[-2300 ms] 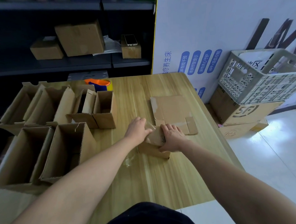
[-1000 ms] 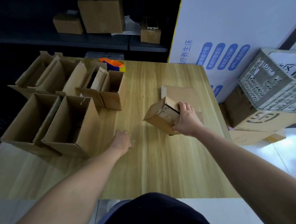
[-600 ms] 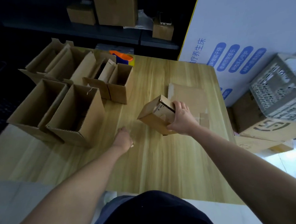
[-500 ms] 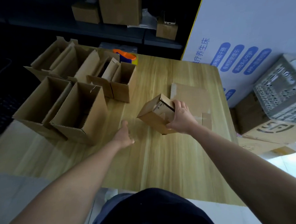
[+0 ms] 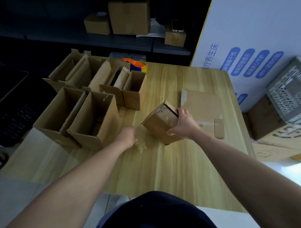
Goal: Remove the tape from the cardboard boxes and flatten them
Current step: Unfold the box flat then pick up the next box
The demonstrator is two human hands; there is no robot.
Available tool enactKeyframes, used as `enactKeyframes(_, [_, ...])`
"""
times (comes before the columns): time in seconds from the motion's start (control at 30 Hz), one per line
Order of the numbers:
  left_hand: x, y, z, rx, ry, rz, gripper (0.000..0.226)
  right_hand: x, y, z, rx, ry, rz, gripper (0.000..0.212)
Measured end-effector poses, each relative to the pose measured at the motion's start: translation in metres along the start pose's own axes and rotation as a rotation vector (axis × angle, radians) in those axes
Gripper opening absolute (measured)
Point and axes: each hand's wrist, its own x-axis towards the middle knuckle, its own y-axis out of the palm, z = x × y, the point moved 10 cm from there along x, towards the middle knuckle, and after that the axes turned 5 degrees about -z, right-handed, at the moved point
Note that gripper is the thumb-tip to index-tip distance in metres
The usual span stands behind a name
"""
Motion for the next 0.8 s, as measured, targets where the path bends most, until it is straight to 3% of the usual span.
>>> enactKeyframes(0.1, [0.0,-0.011,0.001,0.101,0.02,-0.025,0.011,-0.001,0.0,0.001,0.0,0.014,-0.009,0.105])
enactKeyframes(0.3, [0.007,-0.016,0.002,-0.008,0.0,-0.032,0.005,-0.001,-0.004,-0.004,0.007,0.054,-0.019,0.109])
enactKeyframes(0.5, [0.006,0.01,0.0,-0.054,0.027,0.15,0.027,-0.001,0.0,-0.005,-0.019,0.073,-0.011,0.107])
enactKeyframes(0.6, [0.009,0.005,0.006,-0.114,0.012,0.134,0.009,0.002,0.0,-0.002,-0.014,0.073,-0.01,0.104])
enactKeyframes(0.8, [0.009,0.003,0.01,-0.158,-0.017,0.106,0.029,0.006,0.006,0.003,-0.018,0.06,0.0,0.104])
